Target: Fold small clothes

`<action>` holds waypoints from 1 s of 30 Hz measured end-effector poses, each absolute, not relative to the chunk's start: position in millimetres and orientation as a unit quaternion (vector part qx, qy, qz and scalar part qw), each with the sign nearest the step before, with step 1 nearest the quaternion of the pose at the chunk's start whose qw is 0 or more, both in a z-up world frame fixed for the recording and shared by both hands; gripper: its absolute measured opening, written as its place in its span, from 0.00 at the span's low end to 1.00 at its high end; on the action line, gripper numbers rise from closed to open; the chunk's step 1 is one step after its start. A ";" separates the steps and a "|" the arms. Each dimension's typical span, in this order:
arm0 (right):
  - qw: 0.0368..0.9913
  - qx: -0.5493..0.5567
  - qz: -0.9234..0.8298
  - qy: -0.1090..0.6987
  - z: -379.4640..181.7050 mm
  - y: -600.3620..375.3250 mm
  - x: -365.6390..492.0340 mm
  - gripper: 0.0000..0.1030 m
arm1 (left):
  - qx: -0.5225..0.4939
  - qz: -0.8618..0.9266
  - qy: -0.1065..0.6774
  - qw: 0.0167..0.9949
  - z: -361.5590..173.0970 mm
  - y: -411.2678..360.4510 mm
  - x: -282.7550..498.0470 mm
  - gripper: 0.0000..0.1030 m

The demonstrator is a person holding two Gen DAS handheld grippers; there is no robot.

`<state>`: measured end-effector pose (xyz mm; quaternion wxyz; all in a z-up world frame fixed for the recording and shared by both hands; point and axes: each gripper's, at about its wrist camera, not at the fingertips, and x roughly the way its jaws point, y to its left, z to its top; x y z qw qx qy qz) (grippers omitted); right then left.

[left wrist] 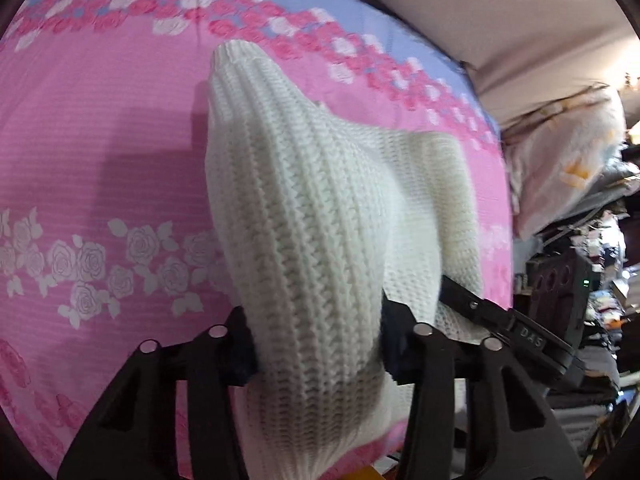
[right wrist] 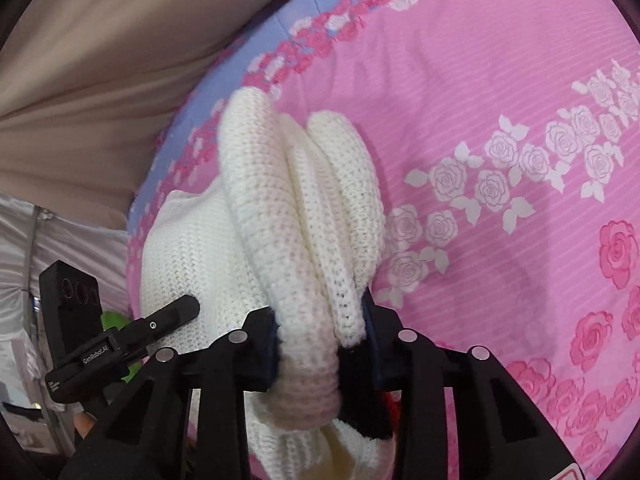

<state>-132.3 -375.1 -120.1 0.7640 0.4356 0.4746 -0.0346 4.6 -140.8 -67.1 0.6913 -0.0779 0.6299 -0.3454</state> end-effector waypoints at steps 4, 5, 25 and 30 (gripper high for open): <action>0.782 0.450 -0.025 0.431 -79.7 -371.7 -152.3 0.30 | -0.064 -0.397 0.601 0.691 -16.2 -148.3 -12.1 0.41; 0.789 0.450 -0.024 0.418 -65.5 -371.0 -159.4 0.30 | -0.064 -0.408 0.591 0.693 -3.4 -148.5 -16.6 0.41; 0.921 0.287 0.032 0.261 154.2 -286.9 -111.2 0.41 | -0.035 -0.446 0.386 0.807 178.9 -50.4 27.3 0.69; 0.885 0.244 -0.044 0.393 6.5 -262.4 -49.4 0.45 | 0.018 -0.265 0.491 0.829 24.5 -14.7 73.2 0.82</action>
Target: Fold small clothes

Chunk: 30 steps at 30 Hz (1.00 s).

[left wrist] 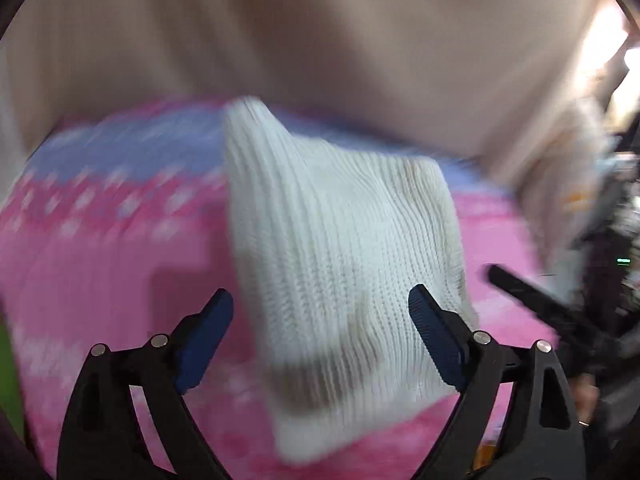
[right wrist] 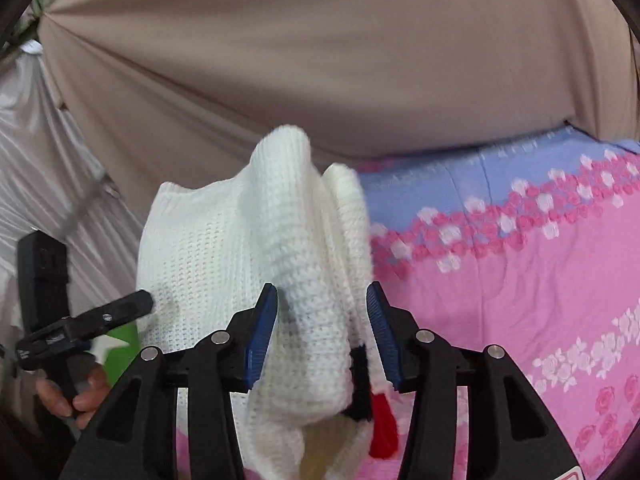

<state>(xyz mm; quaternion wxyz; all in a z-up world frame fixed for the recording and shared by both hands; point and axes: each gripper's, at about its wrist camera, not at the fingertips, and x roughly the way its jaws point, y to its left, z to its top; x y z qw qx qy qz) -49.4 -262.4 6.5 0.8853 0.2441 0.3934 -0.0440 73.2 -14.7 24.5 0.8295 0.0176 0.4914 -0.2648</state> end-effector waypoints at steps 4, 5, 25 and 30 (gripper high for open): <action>0.855 0.265 -0.032 0.444 -40.4 -244.6 -63.9 0.40 | -0.011 -0.218 0.540 0.813 -31.1 13.3 65.5 0.76; 0.857 0.262 -0.026 0.443 -37.8 -238.3 -66.4 0.40 | -0.017 -0.220 0.538 0.813 -32.1 13.6 62.6 0.77; 0.840 0.265 0.020 0.473 -66.6 -248.0 28.7 0.16 | 0.022 -0.149 0.594 0.790 -109.6 15.4 33.0 0.81; 0.811 0.255 0.002 0.527 -112.8 -261.9 30.9 0.28 | -0.003 -0.170 0.600 0.782 -101.2 13.4 34.6 0.80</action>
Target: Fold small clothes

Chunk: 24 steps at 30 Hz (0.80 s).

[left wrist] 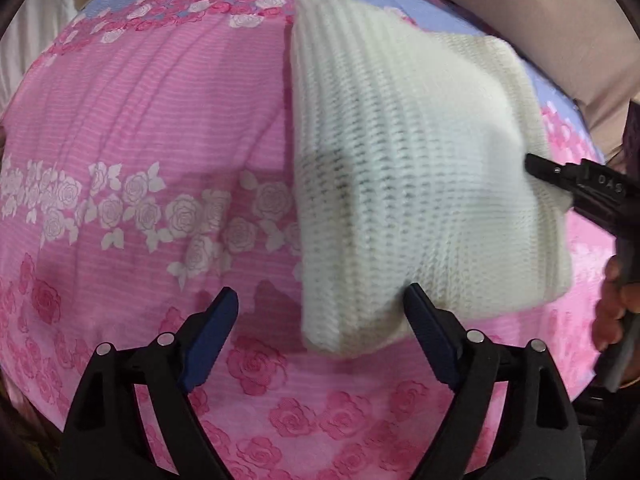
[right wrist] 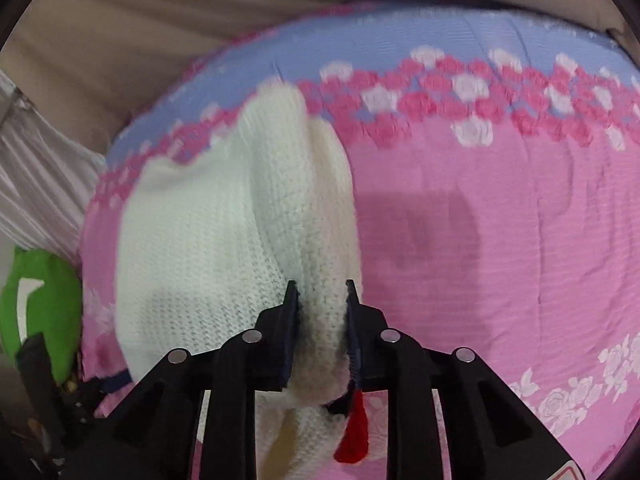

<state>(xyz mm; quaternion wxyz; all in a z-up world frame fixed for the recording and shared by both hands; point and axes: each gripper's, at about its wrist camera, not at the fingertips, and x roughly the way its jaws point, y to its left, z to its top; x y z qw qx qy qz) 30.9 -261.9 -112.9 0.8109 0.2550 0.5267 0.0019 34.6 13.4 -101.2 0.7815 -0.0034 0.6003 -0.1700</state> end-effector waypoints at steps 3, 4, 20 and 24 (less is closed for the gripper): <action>0.823 0.277 -0.019 0.495 -94.9 -269.8 25.5 0.50 | -0.088 -0.205 0.564 0.795 -68.0 29.2 39.3 0.88; 0.824 0.272 -0.029 0.496 -94.6 -270.5 28.9 0.59 | -0.104 -0.209 0.557 0.797 -62.4 31.5 45.5 0.89; 0.817 0.381 -0.024 0.432 -84.2 -280.3 4.1 0.24 | -0.097 -0.288 0.563 0.768 -69.1 -27.5 140.3 0.49; 0.788 0.378 -0.050 0.483 -129.1 -291.4 5.5 0.35 | -0.022 -0.244 0.568 0.786 -92.1 -37.5 133.7 0.63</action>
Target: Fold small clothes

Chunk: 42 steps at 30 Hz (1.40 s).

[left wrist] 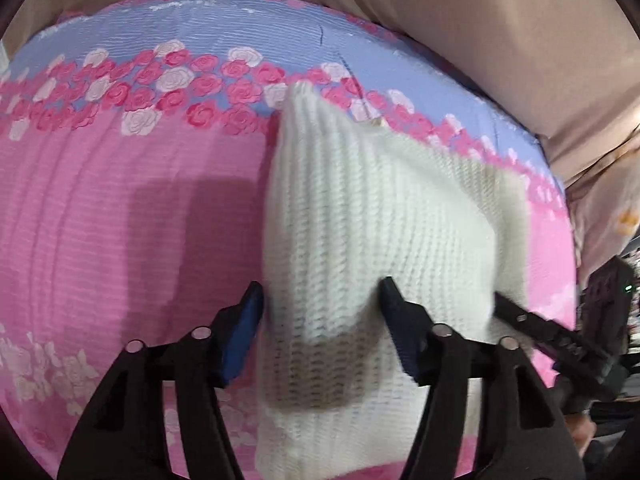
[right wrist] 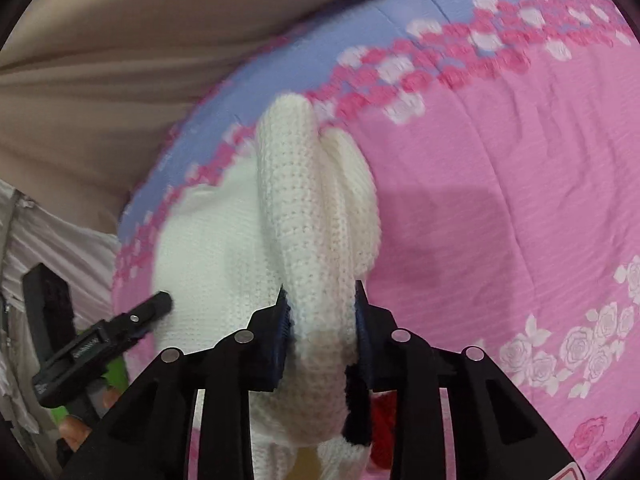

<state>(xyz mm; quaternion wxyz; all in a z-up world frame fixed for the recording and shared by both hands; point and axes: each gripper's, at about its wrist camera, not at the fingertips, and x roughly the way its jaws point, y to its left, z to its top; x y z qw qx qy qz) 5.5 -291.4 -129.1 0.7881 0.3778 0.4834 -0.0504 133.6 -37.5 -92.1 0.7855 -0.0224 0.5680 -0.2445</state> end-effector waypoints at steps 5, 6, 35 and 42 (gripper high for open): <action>0.844 0.317 -0.067 0.428 -62.7 -285.4 -36.9 0.36 | -0.001 -0.204 0.526 0.825 -54.9 -12.8 96.9 0.72; 0.851 0.302 -0.063 0.424 -52.1 -279.7 -44.6 0.35 | 0.009 -0.200 0.517 0.833 -48.1 -9.7 85.8 0.75; 0.866 0.150 -0.171 0.445 -50.6 -207.9 -109.1 0.47 | 0.126 -0.138 0.466 0.865 -41.4 -27.9 -3.1 0.87; 0.865 0.131 -0.185 0.448 -52.9 -195.2 -111.8 0.49 | 0.121 -0.124 0.455 0.874 -37.6 -37.5 -13.2 0.87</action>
